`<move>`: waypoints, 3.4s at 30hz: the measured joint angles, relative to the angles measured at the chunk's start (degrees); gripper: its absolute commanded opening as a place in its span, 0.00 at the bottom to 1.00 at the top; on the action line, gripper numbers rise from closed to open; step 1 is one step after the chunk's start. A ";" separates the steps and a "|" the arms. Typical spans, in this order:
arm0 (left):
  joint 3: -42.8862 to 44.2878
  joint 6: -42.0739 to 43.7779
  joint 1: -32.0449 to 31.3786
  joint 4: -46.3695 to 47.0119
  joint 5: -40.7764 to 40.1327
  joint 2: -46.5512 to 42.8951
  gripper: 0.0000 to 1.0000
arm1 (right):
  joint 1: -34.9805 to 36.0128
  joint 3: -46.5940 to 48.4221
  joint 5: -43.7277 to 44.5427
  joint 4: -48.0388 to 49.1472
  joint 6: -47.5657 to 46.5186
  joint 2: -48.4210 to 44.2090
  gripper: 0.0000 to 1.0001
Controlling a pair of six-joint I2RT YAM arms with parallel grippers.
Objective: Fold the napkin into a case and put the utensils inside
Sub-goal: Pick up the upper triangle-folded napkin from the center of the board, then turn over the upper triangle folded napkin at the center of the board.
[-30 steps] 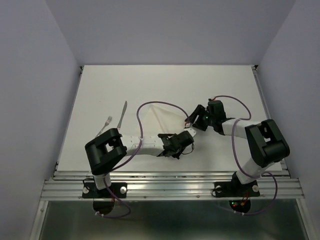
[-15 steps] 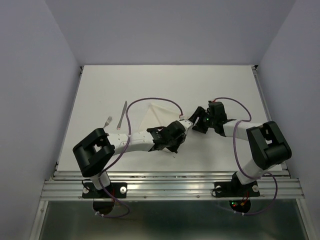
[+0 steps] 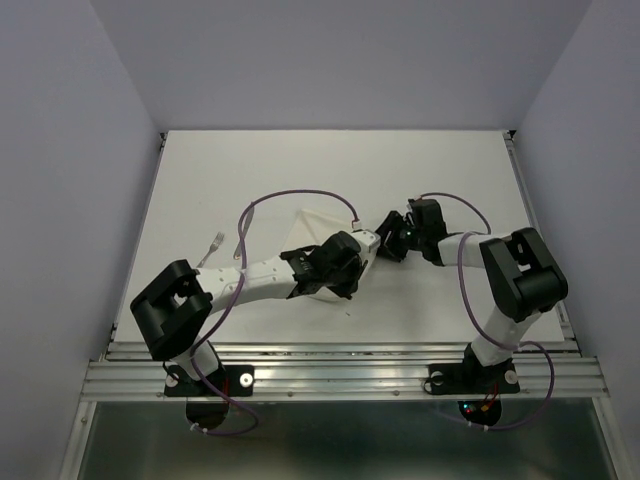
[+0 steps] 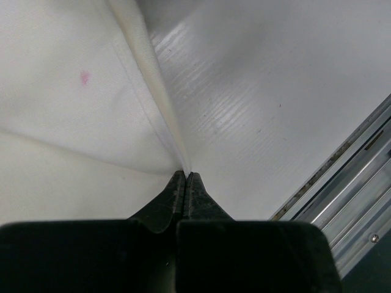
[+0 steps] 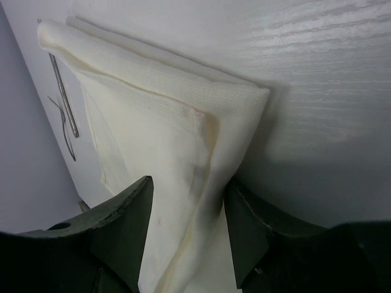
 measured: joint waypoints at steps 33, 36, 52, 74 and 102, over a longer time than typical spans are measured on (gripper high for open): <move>6.32 -0.59 0.11 0.02 0.52 1.36 0.00 | -0.13 11.58 9.09 -15.41 -4.83 -0.94 0.01; 10.12 -0.70 0.79 0.33 0.28 3.15 0.00 | -1.57 15.34 9.14 -18.03 -6.45 -0.94 0.01; 28.33 -2.23 5.57 -0.17 6.40 15.56 0.00 | -8.66 26.99 12.96 -23.63 -12.55 -1.90 0.01; 49.77 -7.93 3.28 -5.42 15.08 27.80 0.00 | -15.06 29.38 16.87 -32.61 -19.54 -11.32 0.01; 32.65 -34.42 3.76 47.12 35.28 36.83 0.00 | -7.21 49.40 38.58 -61.26 -37.94 -1.84 0.01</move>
